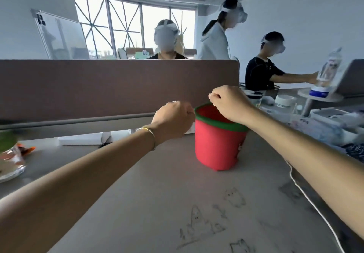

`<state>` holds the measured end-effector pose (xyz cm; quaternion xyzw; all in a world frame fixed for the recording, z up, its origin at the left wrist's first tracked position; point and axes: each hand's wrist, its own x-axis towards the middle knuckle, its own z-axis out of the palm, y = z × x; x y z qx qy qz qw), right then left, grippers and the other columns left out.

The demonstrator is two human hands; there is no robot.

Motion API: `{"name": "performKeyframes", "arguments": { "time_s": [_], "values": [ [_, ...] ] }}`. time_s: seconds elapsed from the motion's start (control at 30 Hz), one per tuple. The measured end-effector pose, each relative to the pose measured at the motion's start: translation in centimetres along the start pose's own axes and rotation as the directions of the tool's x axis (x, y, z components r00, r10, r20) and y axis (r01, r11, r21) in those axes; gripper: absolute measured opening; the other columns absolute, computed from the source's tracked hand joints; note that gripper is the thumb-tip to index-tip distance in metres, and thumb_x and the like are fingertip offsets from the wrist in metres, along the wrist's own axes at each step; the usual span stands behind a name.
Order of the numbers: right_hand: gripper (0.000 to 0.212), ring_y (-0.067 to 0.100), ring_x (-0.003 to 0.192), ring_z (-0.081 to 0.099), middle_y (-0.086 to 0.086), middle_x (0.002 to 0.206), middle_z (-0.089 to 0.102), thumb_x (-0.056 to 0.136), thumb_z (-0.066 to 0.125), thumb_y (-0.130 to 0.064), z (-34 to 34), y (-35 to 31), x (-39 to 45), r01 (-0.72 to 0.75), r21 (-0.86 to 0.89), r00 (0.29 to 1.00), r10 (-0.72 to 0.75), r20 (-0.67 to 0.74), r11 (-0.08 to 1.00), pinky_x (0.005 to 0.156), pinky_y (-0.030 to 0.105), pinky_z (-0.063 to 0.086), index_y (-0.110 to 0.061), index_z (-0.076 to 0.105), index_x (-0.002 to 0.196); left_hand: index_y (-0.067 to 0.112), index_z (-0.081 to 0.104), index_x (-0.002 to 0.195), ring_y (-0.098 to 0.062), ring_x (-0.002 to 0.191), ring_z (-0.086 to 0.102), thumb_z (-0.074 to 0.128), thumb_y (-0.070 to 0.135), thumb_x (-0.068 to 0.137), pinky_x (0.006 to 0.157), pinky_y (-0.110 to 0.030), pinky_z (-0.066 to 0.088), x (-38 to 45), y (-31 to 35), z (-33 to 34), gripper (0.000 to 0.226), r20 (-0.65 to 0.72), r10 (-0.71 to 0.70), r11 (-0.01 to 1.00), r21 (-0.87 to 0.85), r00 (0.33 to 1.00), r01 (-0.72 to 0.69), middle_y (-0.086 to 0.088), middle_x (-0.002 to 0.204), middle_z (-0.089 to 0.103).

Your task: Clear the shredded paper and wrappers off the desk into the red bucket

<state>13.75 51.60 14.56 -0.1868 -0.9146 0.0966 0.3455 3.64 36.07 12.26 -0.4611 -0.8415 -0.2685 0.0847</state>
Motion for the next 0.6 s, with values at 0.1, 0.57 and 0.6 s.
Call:
{"name": "performKeyframes", "arguments": {
  "time_s": [0.1, 0.57, 0.6],
  "values": [
    [0.038, 0.026, 0.054, 0.052, 0.009, 0.054, 0.055, 0.092, 0.053, -0.023, 0.0, 1.8, 0.8, -0.056, -0.038, 0.993, 0.059, 0.102, 0.998, 0.057, 0.037, 0.043, -0.003, 0.057, 0.061, 0.023, 0.070, 0.094, -0.032, 0.084, 0.062, 0.044, 0.030, 0.089, 0.065, -0.031, 0.046, 1.7, 0.2, 0.6, 0.028, 0.004, -0.019, 0.999, 0.042, 1.000, 0.018, -0.003, 0.088, 0.068],
    [0.021, 0.029, 0.084, 0.069, 0.001, 0.082, 0.072, 0.085, 0.064, -0.025, 0.7, 2.6, 1.1, 0.009, -0.324, 0.924, 0.116, 0.365, 0.946, 0.074, 0.037, 0.056, -0.028, 0.063, 0.064, 0.026, 0.072, 0.098, -0.031, 0.078, 0.054, 0.045, 0.032, 0.093, 0.067, -0.030, 0.039, 3.4, -0.4, 0.9, 0.028, -0.063, -0.062, 0.997, 0.035, 0.996, 0.064, -0.003, 0.088, 0.062],
    [0.018, 0.029, 0.090, 0.070, 0.002, 0.090, 0.074, 0.080, 0.060, -0.018, 0.5, 2.5, 1.1, 0.017, -0.335, 0.920, 0.117, 0.374, 0.942, 0.078, 0.039, 0.058, -0.031, 0.065, 0.069, 0.026, 0.071, 0.098, -0.031, 0.077, 0.053, 0.045, 0.031, 0.092, 0.066, -0.030, 0.038, 3.3, -0.4, 0.8, 0.028, -0.077, -0.078, 0.996, 0.034, 0.994, 0.080, -0.003, 0.088, 0.062]
  ]
}}
